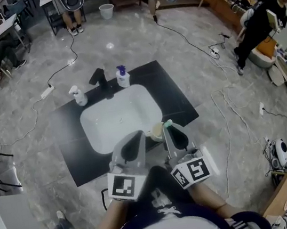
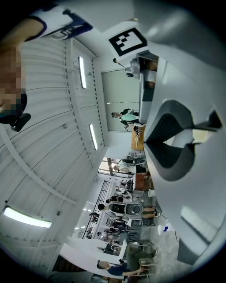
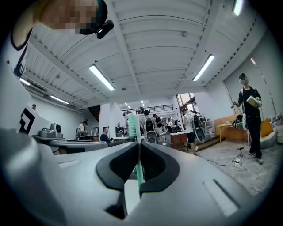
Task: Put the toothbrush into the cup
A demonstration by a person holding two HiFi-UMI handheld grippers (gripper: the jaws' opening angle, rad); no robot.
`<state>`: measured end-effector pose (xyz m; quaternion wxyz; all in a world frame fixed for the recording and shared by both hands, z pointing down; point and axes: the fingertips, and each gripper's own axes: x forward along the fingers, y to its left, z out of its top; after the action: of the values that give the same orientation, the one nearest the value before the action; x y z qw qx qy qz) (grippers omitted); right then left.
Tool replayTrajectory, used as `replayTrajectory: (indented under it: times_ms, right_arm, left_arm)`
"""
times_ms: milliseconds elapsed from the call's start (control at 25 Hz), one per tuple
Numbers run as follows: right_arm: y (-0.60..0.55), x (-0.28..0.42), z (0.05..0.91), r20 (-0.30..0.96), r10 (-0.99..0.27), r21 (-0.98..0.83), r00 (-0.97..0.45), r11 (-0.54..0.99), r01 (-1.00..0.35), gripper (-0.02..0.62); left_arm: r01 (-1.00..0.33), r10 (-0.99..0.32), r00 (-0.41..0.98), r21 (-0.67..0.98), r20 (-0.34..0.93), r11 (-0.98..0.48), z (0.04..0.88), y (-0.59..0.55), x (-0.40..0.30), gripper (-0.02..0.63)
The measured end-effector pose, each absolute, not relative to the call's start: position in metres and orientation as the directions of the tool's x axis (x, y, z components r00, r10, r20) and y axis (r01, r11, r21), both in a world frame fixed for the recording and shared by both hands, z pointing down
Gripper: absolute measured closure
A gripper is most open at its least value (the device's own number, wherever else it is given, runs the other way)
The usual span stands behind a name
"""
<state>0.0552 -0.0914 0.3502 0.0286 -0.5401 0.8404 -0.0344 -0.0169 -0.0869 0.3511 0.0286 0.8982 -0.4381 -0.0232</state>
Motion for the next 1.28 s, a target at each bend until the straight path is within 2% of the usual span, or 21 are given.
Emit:
replayTrajectory:
  times_ms: [1280]
  right_arm:
    - [-0.134, 0.068, 0.442, 0.129, -0.881, -0.158, -0.455, 0.435, -0.886, 0.580]
  left_arm:
    - [-0.822, -0.814, 0.569, 0.121, 0.114, -0.557, 0.414, -0.107, -0.019, 0.606]
